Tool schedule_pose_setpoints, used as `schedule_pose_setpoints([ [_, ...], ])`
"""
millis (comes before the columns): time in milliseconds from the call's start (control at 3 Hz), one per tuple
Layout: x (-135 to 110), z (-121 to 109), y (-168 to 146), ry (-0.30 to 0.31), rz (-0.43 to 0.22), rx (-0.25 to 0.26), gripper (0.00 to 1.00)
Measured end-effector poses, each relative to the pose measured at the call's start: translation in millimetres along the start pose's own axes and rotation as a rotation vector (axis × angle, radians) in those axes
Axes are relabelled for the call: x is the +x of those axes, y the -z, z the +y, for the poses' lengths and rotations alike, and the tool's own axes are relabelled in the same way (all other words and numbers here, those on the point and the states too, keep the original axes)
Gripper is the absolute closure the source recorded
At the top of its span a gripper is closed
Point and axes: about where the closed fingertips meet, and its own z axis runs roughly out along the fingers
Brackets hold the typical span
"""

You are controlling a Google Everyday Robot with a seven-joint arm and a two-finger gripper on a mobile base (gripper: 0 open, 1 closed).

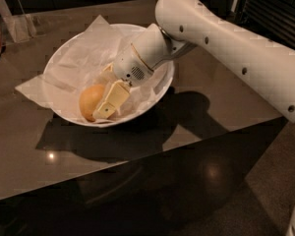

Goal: Pick orange from white bowl

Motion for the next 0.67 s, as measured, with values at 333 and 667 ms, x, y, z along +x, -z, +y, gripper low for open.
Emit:
schedule_pose_setpoints([
  [333,-9.9,-8.1,-2.4,0.023,0.002,-0.002,0.22],
  [667,-15.8,-10.8,-4.5,0.043,0.016,0.011,0.41],
])
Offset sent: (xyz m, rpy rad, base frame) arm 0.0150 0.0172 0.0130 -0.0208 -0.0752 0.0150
